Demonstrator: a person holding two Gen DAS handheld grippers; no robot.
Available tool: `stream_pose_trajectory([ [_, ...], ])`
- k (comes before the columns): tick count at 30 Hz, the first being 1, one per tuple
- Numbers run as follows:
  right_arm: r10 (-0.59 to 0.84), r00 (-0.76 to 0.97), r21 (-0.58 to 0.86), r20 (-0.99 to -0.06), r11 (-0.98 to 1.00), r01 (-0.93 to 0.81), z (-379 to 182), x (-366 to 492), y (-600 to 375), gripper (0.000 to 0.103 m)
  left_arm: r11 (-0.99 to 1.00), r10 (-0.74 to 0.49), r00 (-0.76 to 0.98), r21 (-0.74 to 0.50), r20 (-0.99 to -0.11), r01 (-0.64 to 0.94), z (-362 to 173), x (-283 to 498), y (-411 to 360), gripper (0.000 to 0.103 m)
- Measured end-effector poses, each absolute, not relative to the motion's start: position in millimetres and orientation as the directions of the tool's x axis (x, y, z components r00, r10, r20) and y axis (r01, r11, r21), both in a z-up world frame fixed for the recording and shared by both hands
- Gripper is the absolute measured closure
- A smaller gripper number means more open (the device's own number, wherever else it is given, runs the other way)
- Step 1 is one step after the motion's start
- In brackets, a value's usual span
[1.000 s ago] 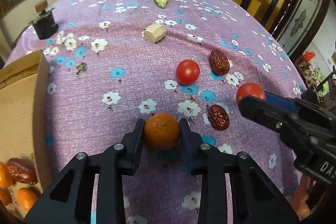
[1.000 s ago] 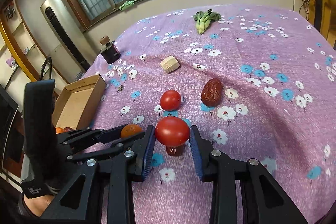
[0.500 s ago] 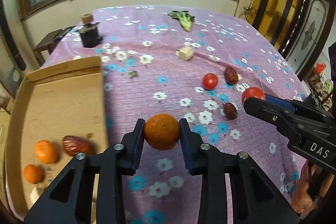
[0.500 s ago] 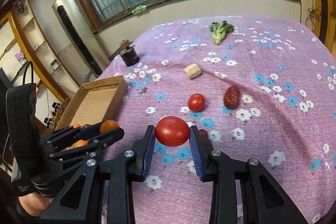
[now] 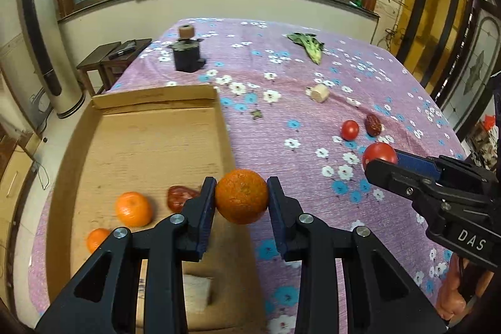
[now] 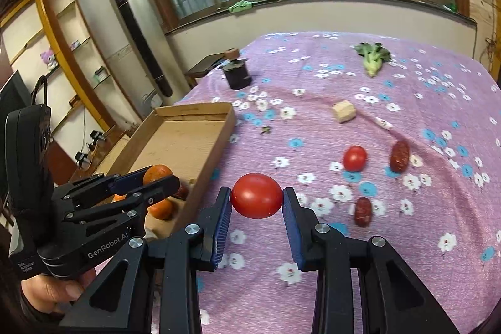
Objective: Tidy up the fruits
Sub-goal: 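Carry the held tangerine and tomato over the cardboard tray, then open the left gripper to drop the tangerine while the right gripper releases the tomato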
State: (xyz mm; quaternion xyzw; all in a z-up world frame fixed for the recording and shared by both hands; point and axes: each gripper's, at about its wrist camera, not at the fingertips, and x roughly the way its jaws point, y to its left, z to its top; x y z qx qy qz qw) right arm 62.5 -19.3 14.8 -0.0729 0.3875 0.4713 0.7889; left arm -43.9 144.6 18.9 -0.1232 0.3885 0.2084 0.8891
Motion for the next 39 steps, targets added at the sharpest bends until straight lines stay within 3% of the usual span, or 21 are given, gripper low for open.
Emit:
stream_pose_trajectory([
  [39,0.688,0.103,0.242,-0.719,0.386,-0.89,-5,18,97,0.07,0.777,0.354,0.539,-0.08,-0.764,-0.624,4,-98,246,0.073],
])
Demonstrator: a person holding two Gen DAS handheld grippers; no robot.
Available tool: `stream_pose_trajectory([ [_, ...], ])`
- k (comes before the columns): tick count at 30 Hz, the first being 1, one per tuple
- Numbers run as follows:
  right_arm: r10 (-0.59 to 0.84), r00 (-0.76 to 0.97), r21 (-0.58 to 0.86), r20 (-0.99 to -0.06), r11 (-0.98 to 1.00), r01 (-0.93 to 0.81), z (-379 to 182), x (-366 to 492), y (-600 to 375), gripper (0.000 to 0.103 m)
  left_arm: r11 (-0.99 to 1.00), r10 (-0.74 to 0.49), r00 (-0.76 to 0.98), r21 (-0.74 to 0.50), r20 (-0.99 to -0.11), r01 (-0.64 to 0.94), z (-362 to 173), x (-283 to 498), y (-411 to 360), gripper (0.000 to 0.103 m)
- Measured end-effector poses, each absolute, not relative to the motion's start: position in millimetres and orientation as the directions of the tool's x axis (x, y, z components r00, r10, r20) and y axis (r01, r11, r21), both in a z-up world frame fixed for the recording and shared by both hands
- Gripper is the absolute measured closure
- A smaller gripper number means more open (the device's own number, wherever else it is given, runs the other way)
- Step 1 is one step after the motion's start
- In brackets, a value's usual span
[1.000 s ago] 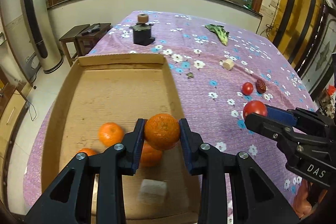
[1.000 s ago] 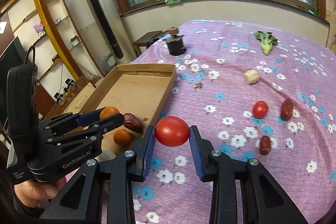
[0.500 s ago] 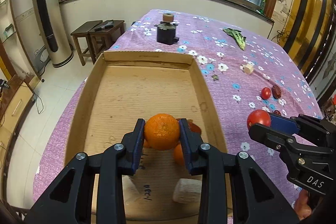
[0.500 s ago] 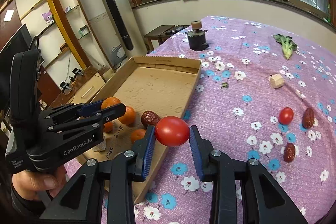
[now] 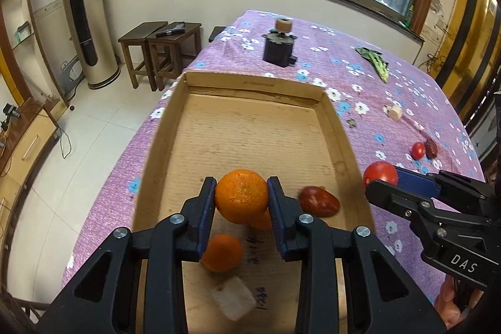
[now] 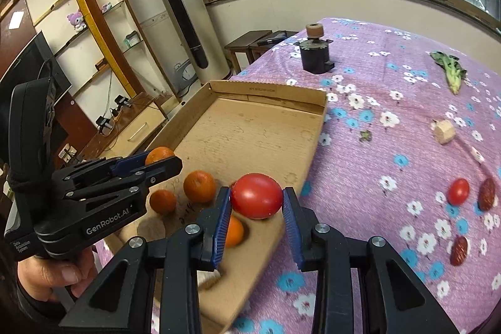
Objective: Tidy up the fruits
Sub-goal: 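Open the left gripper to drop the tangerine while the right gripper releases the tomato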
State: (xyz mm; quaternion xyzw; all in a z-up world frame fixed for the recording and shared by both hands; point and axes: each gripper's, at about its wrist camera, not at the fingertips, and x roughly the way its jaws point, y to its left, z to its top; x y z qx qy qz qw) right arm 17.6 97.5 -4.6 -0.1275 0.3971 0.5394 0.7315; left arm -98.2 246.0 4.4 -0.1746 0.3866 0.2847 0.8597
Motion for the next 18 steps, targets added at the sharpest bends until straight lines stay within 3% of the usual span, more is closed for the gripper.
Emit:
stream_pose_trajectory([
  [18,0.608,0.04,0.224,-0.793,0.351,-0.909,-47,33,180,0.07,0.749,0.301,0.416,-0.058,-0.858,-0.661,-31,-67,288,0.073],
])
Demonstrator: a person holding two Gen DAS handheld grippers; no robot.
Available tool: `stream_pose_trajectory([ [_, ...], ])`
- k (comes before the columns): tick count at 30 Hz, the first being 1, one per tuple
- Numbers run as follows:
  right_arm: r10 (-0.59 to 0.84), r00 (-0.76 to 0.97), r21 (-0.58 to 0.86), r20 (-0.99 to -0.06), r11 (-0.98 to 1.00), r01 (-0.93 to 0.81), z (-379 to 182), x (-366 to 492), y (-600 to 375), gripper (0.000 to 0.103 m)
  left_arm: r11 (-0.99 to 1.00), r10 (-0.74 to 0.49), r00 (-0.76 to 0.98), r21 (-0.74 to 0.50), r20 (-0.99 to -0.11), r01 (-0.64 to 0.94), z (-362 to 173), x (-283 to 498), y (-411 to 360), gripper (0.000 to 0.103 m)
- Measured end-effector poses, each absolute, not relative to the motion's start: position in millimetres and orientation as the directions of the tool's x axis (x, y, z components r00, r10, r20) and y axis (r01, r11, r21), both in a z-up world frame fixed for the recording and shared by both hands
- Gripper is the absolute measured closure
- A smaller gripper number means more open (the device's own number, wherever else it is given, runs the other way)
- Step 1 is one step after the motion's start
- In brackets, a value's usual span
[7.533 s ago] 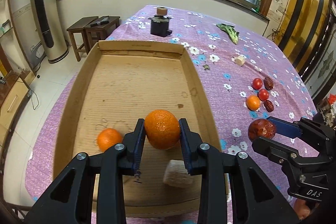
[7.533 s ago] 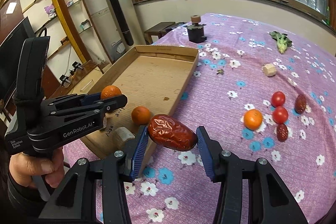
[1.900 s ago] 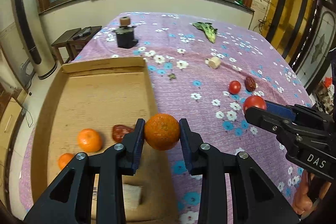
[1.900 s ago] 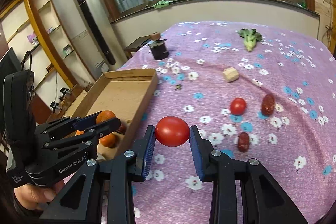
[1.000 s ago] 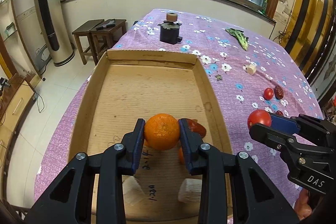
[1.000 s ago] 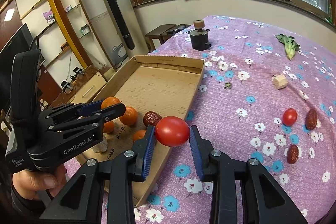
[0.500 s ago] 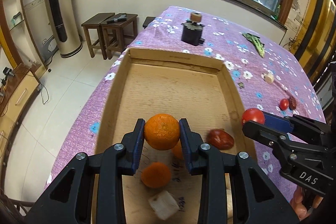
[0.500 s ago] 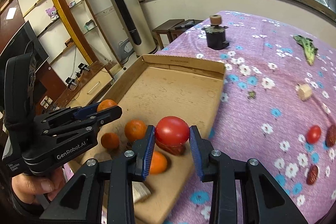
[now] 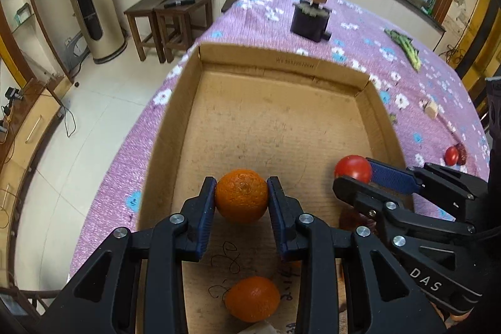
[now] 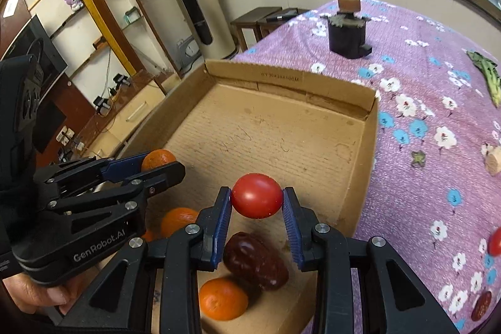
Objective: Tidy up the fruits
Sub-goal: 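Open the left gripper to drop the tangerine while the right gripper releases the tomato, then move the left gripper to a red tomato while the right gripper approaches a red date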
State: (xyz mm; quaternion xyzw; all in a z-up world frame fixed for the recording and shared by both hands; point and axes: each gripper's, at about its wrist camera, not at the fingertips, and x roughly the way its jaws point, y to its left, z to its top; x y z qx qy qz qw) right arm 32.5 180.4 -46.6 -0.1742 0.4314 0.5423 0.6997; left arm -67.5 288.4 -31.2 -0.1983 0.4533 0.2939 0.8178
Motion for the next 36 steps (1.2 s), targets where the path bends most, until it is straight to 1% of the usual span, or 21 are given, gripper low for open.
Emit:
stream_pose_trajectory([
  [2,0.596,0.034,0.221,-0.802,0.35,-0.91,-52,33,183,0.07,0.75,0.289,0.401,-0.055,-0.869,-0.659,-34,-65,290,0.073],
  [5,0.587,0.024,0.221,-0.809,0.34,-0.914,-58,32,187,0.068,0.759,0.296,0.37,-0.018,-0.881,-0.651,-37,-59,288,0.069],
  [7,0.582,0.025,0.211,-0.813,0.335,-0.918,-58,31,189,0.067,0.755,0.311,0.35,0.007,-0.884,-0.655,-38,-58,288,0.061],
  [9,0.578,0.031,0.205,-0.815,0.337,-0.919,-58,32,189,0.066,0.748,0.305,0.352,-0.006,-0.885,-0.664,-38,-60,290,0.056],
  [11,0.584,0.021,0.219,-0.812,0.338,-0.915,-56,34,186,0.062,0.735,0.299,0.357,-0.025,-0.885,-0.677,-36,-65,293,0.05],
  [13,0.593,0.02,0.228,-0.805,0.34,-0.912,-52,36,183,0.052,0.727,0.322,0.356,-0.012,-0.877,-0.686,-31,-70,291,0.042],
  [15,0.606,0.019,0.237,-0.795,0.339,-0.91,-47,36,177,0.052,0.726,0.357,0.356,0.017,-0.863,-0.687,-25,-73,286,0.038],
  [18,0.622,0.013,0.254,-0.783,0.338,-0.906,-39,36,168,0.052,0.732,0.381,0.369,0.033,-0.848,-0.68,-17,-77,275,0.037],
  [22,0.648,0.026,0.26,-0.761,0.342,-0.903,-25,35,148,0.051,0.736,0.39,0.397,0.023,-0.831,-0.676,-7,-79,263,0.037],
  [29,0.675,0.058,0.276,-0.736,0.377,-0.884,-10,39,105,0.051,0.761,0.38,0.433,0.011,-0.817,-0.648,4,-76,240,0.038],
  [36,0.668,0.099,0.281,-0.738,0.438,-0.854,-10,52,66,0.051,0.794,0.359,0.468,0.001,-0.807,-0.608,13,-64,213,0.038],
])
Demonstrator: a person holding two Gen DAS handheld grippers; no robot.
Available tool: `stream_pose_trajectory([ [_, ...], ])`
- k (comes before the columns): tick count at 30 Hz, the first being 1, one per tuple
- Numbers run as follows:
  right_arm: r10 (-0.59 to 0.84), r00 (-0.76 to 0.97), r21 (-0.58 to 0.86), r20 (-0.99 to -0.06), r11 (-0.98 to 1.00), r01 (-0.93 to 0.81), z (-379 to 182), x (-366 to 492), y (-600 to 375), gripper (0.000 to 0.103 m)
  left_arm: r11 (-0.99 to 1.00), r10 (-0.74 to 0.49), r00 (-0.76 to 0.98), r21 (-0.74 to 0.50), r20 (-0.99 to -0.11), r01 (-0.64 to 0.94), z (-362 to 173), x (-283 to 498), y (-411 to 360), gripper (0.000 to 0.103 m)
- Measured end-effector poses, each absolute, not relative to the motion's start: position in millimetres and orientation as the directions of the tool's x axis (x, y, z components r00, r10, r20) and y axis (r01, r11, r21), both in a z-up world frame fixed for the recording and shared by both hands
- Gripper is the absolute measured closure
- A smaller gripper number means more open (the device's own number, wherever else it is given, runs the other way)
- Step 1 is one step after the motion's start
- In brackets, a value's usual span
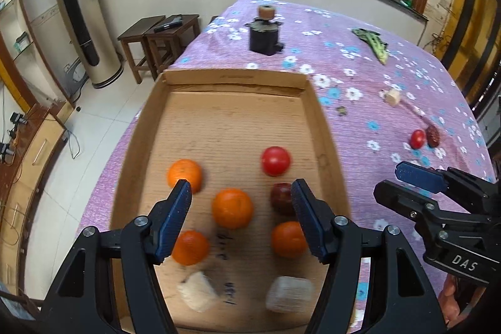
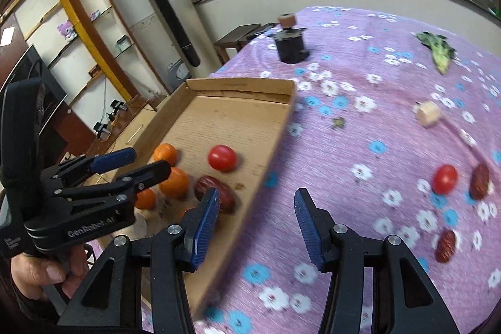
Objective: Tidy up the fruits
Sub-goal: 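Move the left gripper to a red tomato while the right gripper approaches a red date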
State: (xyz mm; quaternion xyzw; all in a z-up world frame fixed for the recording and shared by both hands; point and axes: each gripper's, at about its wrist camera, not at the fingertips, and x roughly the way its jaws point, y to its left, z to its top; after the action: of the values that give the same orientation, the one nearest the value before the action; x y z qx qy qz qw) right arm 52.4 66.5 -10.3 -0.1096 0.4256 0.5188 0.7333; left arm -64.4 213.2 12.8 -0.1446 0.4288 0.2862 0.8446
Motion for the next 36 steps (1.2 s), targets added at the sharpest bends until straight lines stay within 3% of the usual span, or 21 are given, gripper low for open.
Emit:
stream_pose_trajectory([
  [25,0.589,0.325,0.234,-0.74,0.678,-0.697,-11,104,-93,0.051,0.912,0.189,0.576,-0.075,-0.795,-0.402,15,-12,102,0.038],
  [36,0.539,0.37,0.219,-0.757,0.742,-0.633,-24,154,-113,0.055,0.943,0.124,0.575,-0.084,-0.809,-0.322,2,45,82,0.038],
])
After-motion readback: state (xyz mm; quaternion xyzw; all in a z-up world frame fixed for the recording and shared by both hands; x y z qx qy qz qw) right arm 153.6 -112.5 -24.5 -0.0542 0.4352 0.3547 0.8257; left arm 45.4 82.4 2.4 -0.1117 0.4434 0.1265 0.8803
